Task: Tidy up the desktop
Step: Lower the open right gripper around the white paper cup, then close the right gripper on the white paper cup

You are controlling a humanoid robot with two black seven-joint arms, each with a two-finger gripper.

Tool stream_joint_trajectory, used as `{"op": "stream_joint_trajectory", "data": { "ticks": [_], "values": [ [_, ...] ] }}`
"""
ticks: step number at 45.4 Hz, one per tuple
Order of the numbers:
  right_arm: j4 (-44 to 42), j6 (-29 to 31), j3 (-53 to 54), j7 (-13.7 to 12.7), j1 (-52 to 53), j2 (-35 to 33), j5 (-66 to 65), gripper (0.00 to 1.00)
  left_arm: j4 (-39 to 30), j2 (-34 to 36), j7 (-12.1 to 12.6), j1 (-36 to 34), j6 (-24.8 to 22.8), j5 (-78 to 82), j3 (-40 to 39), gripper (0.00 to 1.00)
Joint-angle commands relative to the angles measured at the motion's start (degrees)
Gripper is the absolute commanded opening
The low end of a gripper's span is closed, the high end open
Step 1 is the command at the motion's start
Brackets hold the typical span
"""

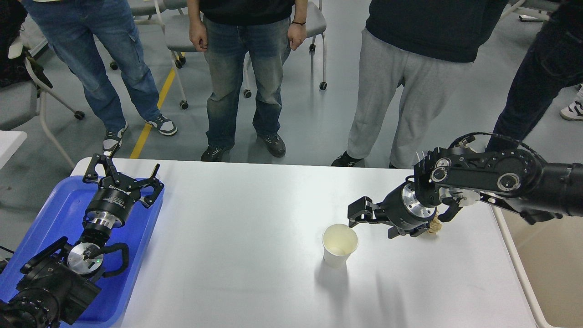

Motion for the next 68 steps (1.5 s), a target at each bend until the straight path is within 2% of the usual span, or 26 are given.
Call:
{"op": "stream_joint_trajectory", "data": {
  "ticks": [1,19,49,52,56,58,61,64,66,68],
  "values": [
    [-0.7,-0.1,-0.7,-0.9,-2.1,2.6,0.1,1.0,0.0,0.0,0.0,0.0,0.0,0.0,0.0,1.0],
    [-6.2,-0.9,0.3,-0.7,-4.9,7.1,0.1,1.0,0.0,0.0,0.0,0.0,0.0,0.0,0.0,1.0],
    [-11.1,-2.5,0.6,0.9,-7.2,10.2,-1.0,1.0,0.1,0.0,0.0,0.0,0.0,0.0,0.0,1.0],
    [-11.2,-2.5,0.5,1.2,-7.2,10.2,-1.3,0.97,0.0,0.0,0.0,0.0,0.0,0.0,0.0,1.0],
    [-11.2,-2.5,0.1,1.9,-7.2,10.2,-2.3,0.75,0.0,0.0,0.0,0.0,0.0,0.0,0.0,1.0],
    [-11.2,-2.5,-0.4,2.6,-7.2,10.3,-2.7,0.58,0.0,0.0,0.0,0.0,0.0,0.0,0.0,1.0],
    [-11.2,-2.4,-0.5,3.0,-7.3,10.3,-3.8,0.46,0.0,0.0,0.0,0.0,0.0,0.0,0.0,1.0],
    [-11.2,-2.4,-0.6,3.1,-7.3,10.3,-4.6,0.22,0.0,0.0,0.0,0.0,0.0,0.0,0.0,1.0],
    [-11.2,-2.4,-0.8,3.1,-7.2,10.3,-5.3,0.18,0.0,0.0,0.0,0.0,0.0,0.0,0.0,1.0],
    [-11.2,-2.4,-1.3,3.1,-7.2,10.3,-5.6,0.0,0.0,0.0,0.0,0.0,0.0,0.0,-0.1,1.0]
  ]
}}
